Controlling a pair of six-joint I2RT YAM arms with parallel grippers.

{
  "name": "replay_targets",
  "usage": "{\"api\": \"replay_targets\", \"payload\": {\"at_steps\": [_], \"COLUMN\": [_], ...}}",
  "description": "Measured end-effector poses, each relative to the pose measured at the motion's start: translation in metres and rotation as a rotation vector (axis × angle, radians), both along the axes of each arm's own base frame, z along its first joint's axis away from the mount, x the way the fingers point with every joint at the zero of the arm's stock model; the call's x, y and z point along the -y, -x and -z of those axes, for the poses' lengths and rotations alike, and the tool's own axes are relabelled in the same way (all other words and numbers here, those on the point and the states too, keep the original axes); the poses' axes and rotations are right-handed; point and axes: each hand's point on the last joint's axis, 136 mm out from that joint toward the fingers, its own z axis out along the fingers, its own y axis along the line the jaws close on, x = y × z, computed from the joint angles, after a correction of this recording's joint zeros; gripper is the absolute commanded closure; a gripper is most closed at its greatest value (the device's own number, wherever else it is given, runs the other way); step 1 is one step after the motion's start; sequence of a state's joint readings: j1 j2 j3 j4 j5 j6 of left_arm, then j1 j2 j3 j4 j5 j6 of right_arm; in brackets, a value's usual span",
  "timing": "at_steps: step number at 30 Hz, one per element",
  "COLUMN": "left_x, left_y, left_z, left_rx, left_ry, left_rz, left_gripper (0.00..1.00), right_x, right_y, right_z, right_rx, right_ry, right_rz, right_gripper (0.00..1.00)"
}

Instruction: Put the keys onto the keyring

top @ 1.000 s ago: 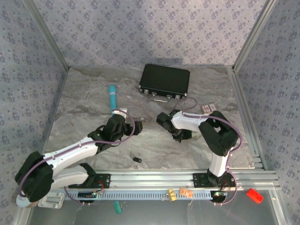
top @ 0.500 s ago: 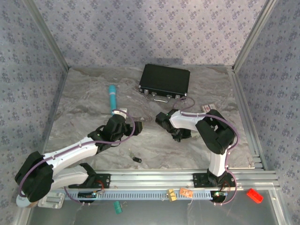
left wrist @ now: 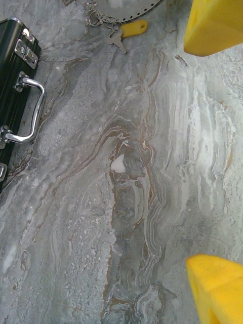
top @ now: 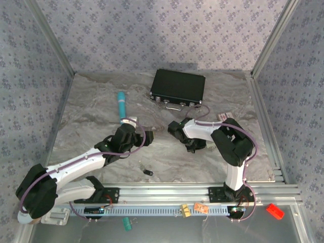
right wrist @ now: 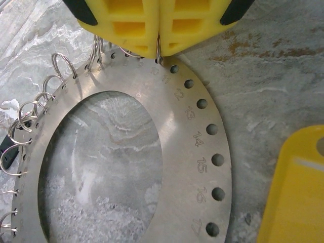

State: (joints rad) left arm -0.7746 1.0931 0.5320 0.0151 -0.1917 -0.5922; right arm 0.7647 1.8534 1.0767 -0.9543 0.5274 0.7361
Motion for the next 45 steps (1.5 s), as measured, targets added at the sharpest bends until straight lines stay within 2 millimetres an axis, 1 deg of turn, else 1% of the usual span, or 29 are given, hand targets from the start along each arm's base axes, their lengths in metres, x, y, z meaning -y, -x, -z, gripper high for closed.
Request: {"api": "replay_targets", "payload": {"at_steps": [3, 5, 7, 11, 14, 16, 19, 21, 23, 26, 30, 34, 37, 39, 41, 43, 45], "left_x": [-0.001, -0.002, -0.004, -0.007, -0.011, -0.018, -0.030, -0.037, -0.039, -0.031, -0.012, 0.007, 0.019, 0.027, 0.036, 0.044, 0.052], "left_y": [0.000, -0.002, -0.003, -0.008, -0.013, -0.019, -0.032, -0.039, -0.047, -0.055, -0.057, -0.055, -0.053, -0.052, -0.053, -0.054, -0.053], "left_z": [-0.004, -0.010, -0.017, -0.038, -0.054, -0.062, -0.073, -0.080, -0.088, -0.096, -0.096, -0.092, -0.089, -0.089, -0.093, -0.097, -0.097], "left_rx": [0.006, 0.024, 0.043, 0.112, 0.166, 0.194, 0.231, 0.250, 0.273, 0.311, 0.339, 0.374, 0.393, 0.407, 0.427, 0.453, 0.464], "left_ry": [-0.006, -0.006, -0.016, -0.056, -0.095, -0.124, -0.162, -0.184, -0.207, -0.247, -0.288, -0.304, -0.301, -0.298, -0.295, -0.293, -0.288], "left_rz": [-0.004, -0.007, -0.009, 0.004, 0.020, 0.022, 0.022, 0.033, 0.056, 0.130, 0.264, 0.399, 0.491, 0.550, 0.603, 0.656, 0.707], "left_gripper": [0.01, 0.00, 0.00, 0.00, 0.00, 0.00, 0.01, 0.04, 0.08, 0.11, 0.15, 0.21, 0.26, 0.27, 0.32, 0.33, 0.33], "right_x": [-0.007, -0.015, -0.026, -0.049, -0.065, -0.077, -0.094, -0.103, -0.110, -0.117, -0.129, -0.145, -0.152, -0.156, -0.160, -0.162, -0.163], "right_y": [-0.002, -0.002, -0.005, -0.016, -0.025, -0.030, -0.039, -0.043, -0.048, -0.061, -0.071, -0.067, -0.064, -0.060, -0.055, -0.052, -0.052], "right_z": [-0.008, -0.020, -0.037, -0.080, -0.103, -0.113, -0.121, -0.124, -0.127, -0.135, -0.146, -0.154, -0.161, -0.163, -0.164, -0.163, -0.160], "right_rx": [0.024, 0.052, 0.096, 0.205, 0.252, 0.264, 0.282, 0.298, 0.314, 0.349, 0.390, 0.396, 0.397, 0.393, 0.387, 0.373, 0.344], "right_ry": [0.004, -0.022, -0.070, -0.216, -0.330, -0.398, -0.480, -0.533, -0.594, -0.673, -0.750, -0.822, -0.859, -0.862, -0.853, -0.834, -0.826], "right_rz": [-0.040, -0.085, -0.139, -0.248, -0.331, -0.396, -0.494, -0.553, -0.602, -0.664, -0.781, -0.920, -1.030, -1.117, -1.209, -1.263, -1.277], "right_gripper": [1.00, 1.00, 1.00, 1.00, 1.00, 1.00, 1.00, 1.00, 1.00, 1.00, 1.00, 1.00, 1.00, 1.00, 1.00, 1.00, 1.00]}}
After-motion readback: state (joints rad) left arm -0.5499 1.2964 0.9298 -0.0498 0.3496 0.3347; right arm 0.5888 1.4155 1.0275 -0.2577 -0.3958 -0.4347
